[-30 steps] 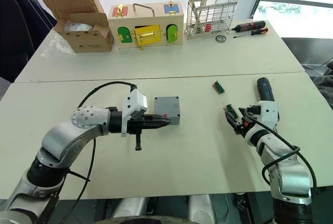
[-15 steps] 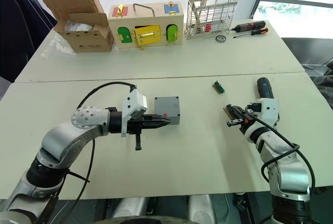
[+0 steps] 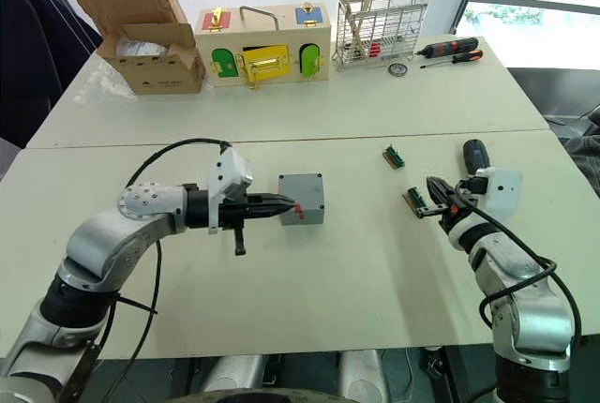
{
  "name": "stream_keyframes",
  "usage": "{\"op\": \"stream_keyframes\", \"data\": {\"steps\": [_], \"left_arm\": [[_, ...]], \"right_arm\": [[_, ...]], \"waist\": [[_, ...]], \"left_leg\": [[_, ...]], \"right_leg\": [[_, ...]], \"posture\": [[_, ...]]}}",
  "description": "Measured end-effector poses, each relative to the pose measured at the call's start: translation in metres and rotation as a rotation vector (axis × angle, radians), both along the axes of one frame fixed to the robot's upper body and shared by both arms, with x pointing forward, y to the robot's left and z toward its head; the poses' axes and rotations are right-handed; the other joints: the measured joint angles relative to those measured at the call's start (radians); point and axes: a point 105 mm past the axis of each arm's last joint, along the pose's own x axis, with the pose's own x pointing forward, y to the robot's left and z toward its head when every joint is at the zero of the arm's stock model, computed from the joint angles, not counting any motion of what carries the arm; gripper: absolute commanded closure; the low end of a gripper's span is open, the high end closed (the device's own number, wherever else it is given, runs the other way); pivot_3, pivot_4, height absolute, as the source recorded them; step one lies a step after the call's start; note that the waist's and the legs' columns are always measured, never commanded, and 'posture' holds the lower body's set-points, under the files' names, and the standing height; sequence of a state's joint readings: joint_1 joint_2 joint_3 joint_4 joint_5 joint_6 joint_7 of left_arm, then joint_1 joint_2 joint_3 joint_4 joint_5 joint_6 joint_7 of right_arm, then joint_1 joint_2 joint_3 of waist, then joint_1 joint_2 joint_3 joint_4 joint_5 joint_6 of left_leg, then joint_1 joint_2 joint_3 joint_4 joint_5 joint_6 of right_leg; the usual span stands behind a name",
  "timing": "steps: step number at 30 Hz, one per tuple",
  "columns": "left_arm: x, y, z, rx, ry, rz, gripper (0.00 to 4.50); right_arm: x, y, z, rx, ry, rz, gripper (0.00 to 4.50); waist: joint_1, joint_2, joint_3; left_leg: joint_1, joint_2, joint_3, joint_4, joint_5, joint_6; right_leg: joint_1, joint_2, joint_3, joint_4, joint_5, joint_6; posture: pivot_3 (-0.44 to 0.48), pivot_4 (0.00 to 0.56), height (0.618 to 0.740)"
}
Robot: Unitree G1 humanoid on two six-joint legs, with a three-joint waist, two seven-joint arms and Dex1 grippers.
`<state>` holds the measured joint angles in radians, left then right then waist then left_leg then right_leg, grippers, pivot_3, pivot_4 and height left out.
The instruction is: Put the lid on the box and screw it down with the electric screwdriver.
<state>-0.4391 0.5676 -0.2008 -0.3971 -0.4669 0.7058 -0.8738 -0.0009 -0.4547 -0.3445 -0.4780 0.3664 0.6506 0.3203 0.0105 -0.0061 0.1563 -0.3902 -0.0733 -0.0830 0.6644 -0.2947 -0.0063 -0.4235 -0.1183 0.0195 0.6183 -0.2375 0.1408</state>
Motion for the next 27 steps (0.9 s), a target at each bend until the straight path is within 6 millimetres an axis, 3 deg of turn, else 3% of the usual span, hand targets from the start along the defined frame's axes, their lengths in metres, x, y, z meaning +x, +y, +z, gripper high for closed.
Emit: {"op": "stream_keyframes", "data": {"steps": [3, 8, 10, 18, 24, 27], "left_arm": [[0.001, 0.000, -0.001, 0.007, -0.011, 0.000, 4.50], [0.000, -0.002, -0.003, 0.014, -0.012, -0.009, 4.50], [0.000, -0.002, -0.003, 0.014, -0.012, -0.007, 4.50], [0.000, -0.001, -0.005, 0.017, -0.015, 0.010, 4.50], [0.001, 0.000, -0.006, 0.021, -0.018, 0.020, 4.50], [0.002, 0.000, -0.006, 0.024, -0.022, 0.027, 4.50]], "right_arm": [[-0.002, 0.001, -0.010, -0.028, 0.033, 0.009, 3.61], [-0.002, 0.000, -0.021, -0.060, 0.074, 0.019, 1.03], [0.000, -0.004, -0.027, -0.060, 0.098, 0.004, 0.35], [0.006, -0.012, -0.036, -0.048, 0.124, -0.012, 0.35], [0.010, -0.014, -0.042, -0.044, 0.139, -0.013, 1.90], [0.010, -0.013, -0.041, -0.045, 0.136, -0.010, 1.90]], "waist": [[0.001, 0.000, 0.000], [0.000, 0.000, 0.000], [0.000, 0.000, 0.000], [0.000, 0.000, 0.000], [0.000, 0.000, 0.000], [0.000, 0.000, 0.000]], "left_leg": [[0.000, 0.000, 0.000, 0.000, 0.000, 0.000], [0.000, 0.000, 0.000, 0.000, 0.000, 0.000], [0.000, 0.000, 0.000, 0.000, 0.000, 0.000], [0.000, 0.000, 0.000, 0.000, 0.000, 0.000], [0.000, 0.000, 0.000, 0.000, 0.000, 0.000], [0.000, 0.000, 0.000, 0.000, 0.000, 0.000]], "right_leg": [[0.000, 0.000, 0.000, 0.000, 0.000, 0.000], [0.000, 0.000, 0.000, 0.000, 0.000, 0.000], [0.000, 0.000, 0.000, 0.000, 0.000, 0.000], [0.000, 0.000, 0.000, 0.000, 0.000, 0.000], [0.000, 0.000, 0.000, 0.000, 0.000, 0.000], [0.000, 0.000, 0.000, 0.000, 0.000, 0.000]], "posture": [[0.000, 0.150, 0.734], [0.000, 0.150, 0.734], [0.000, 0.150, 0.734], [0.000, 0.150, 0.734], [0.000, 0.150, 0.734], [0.000, 0.150, 0.734]]}}
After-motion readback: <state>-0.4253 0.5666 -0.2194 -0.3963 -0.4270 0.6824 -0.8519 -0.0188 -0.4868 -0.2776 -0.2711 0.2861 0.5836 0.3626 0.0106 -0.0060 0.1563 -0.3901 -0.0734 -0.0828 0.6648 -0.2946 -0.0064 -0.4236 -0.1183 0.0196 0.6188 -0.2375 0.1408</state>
